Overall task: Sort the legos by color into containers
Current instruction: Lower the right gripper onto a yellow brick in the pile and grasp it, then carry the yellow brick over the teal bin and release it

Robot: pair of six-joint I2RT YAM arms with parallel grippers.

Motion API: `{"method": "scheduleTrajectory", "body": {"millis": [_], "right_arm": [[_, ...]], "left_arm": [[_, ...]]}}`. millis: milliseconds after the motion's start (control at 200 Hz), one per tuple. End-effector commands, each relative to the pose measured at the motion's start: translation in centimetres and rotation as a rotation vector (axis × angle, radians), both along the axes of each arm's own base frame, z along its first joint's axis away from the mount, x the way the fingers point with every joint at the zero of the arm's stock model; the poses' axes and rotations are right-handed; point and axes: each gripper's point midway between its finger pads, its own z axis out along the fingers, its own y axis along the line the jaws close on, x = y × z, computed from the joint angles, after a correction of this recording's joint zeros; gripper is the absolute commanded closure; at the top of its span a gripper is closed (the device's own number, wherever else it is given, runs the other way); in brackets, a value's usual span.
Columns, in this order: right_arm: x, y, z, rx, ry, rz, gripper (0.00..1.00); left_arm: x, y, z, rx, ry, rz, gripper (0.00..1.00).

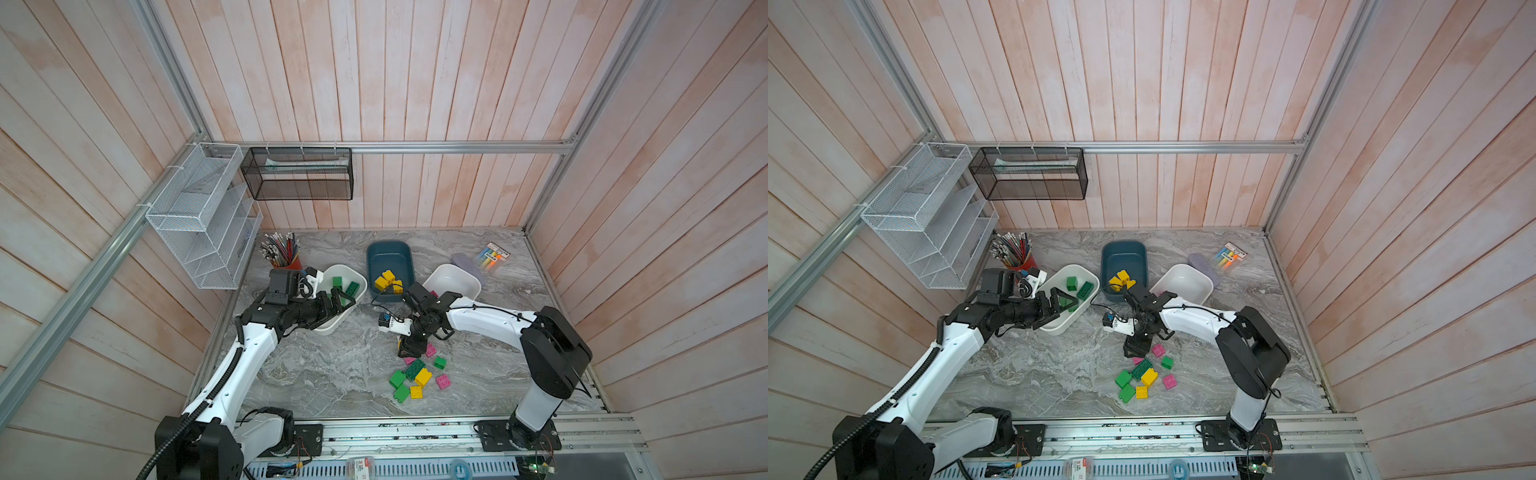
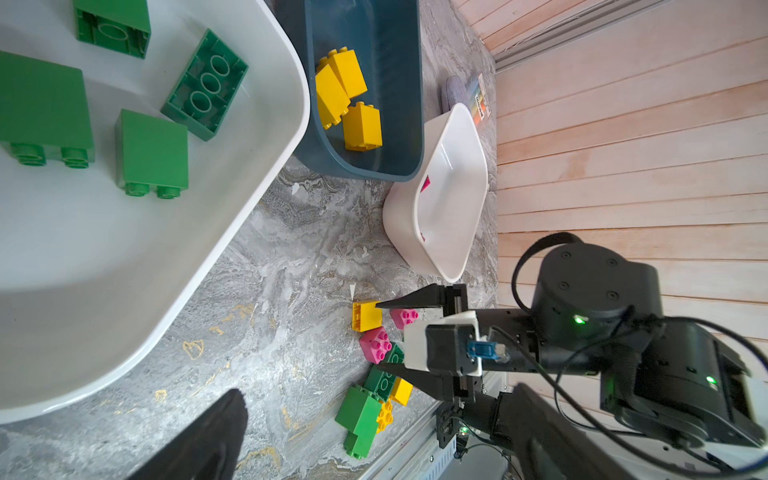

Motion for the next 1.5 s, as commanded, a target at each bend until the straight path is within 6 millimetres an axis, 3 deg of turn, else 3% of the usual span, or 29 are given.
{"method": "scheduleTrajectory", "body": {"millis": [0, 295, 590, 760, 915, 1035, 1130, 1325, 1495], "right_arm": [[0.0, -0.1, -0.8, -0.047, 0.011, 0.045, 0.39], [1.1, -0.9, -3.0, -0.155, -0.001, 0.043, 0.47], [2.3, -2.6, -4.6, -0.283, -0.045, 0.024, 0.66], [3.6, -1.9, -1.7, -0.257, -0.103, 0.000, 0.73], [5.6, -0.1, 4.1, -0.139, -0.143, -0.086, 0.74], [7.9, 1.3, 9.1, -0.001, -0.198, -0.158, 0.75], [10.5, 1.4, 11.1, 0.027, -0.259, -0.198, 0.74], [18.4, 0.2, 11.2, 0.038, -0.341, -0.319, 0.74], [23.5, 0.0, 8.8, 0.028, -0.355, -0.359, 0.74]], "left_arm": [[-0.1, -0.2, 1.4, -0.028, -0.037, -0.015, 0.00], [-0.2, 0.5, 1.2, -0.041, -0.032, -0.008, 0.00], [-0.2, 1.0, 0.9, -0.064, -0.024, -0.001, 0.00], [0.2, 1.0, 0.9, -0.070, -0.029, -0.003, 0.00], [0.9, 0.8, 1.5, -0.082, -0.044, -0.004, 0.00], [1.3, 0.7, 2.2, -0.104, -0.058, 0.000, 0.00], [1.5, 0.6, 2.5, -0.110, -0.064, 0.001, 0.00], [2.2, 0.6, 2.4, -0.116, -0.062, 0.013, 0.00], [2.9, 0.6, 2.8, -0.121, -0.067, 0.020, 0.00]]}}
